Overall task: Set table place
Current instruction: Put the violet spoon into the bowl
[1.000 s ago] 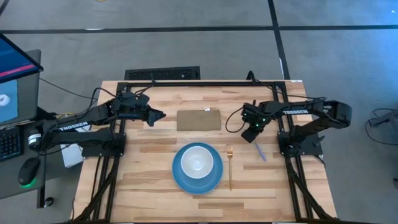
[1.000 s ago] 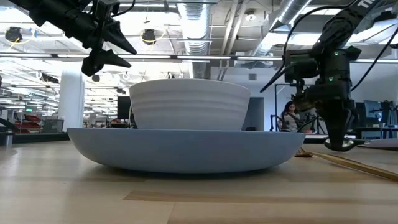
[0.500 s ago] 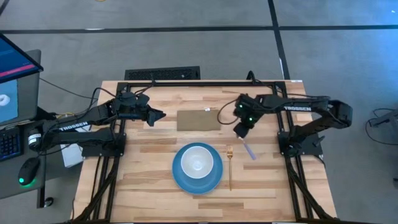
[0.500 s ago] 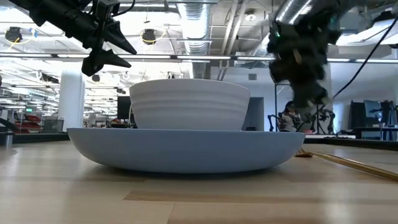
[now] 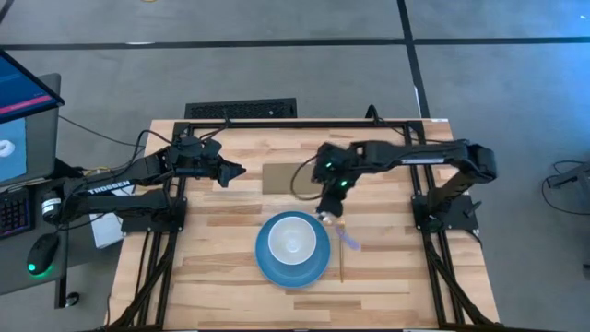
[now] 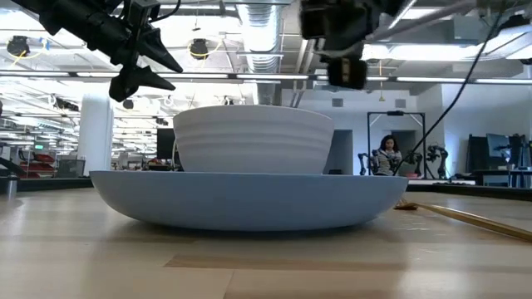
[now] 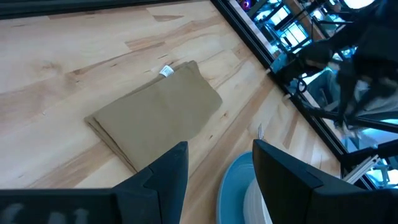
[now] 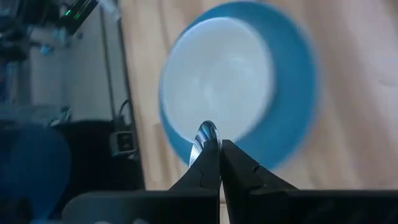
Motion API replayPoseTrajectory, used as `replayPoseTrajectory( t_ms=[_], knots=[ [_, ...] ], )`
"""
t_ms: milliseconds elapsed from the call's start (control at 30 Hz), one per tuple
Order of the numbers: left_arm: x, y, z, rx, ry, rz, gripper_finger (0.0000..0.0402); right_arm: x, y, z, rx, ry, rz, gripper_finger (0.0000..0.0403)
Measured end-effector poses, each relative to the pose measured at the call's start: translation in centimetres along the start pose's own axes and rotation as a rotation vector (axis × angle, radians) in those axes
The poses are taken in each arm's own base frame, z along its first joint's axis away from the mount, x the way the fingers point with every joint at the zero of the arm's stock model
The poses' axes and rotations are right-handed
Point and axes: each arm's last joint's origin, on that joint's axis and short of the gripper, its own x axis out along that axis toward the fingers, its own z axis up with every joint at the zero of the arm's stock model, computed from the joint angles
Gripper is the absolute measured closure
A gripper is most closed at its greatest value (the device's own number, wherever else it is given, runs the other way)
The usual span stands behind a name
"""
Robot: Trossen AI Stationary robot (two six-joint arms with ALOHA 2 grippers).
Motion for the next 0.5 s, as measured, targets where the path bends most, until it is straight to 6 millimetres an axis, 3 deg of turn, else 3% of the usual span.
replayPoseTrajectory(
  t_ms=[300,500],
  knots=[
    [0.0,0.4,-0.5,-0.01,0.051,0.04,0.0233,6.5,1.4,3.1,-0.046,0.152,0.14,0.0383],
    [-0.1,0.7,-0.9,-0.013,0.094,0.074,0.0233,9.9,0.6,5.0,-0.036,0.195,0.161,0.0383]
  ],
)
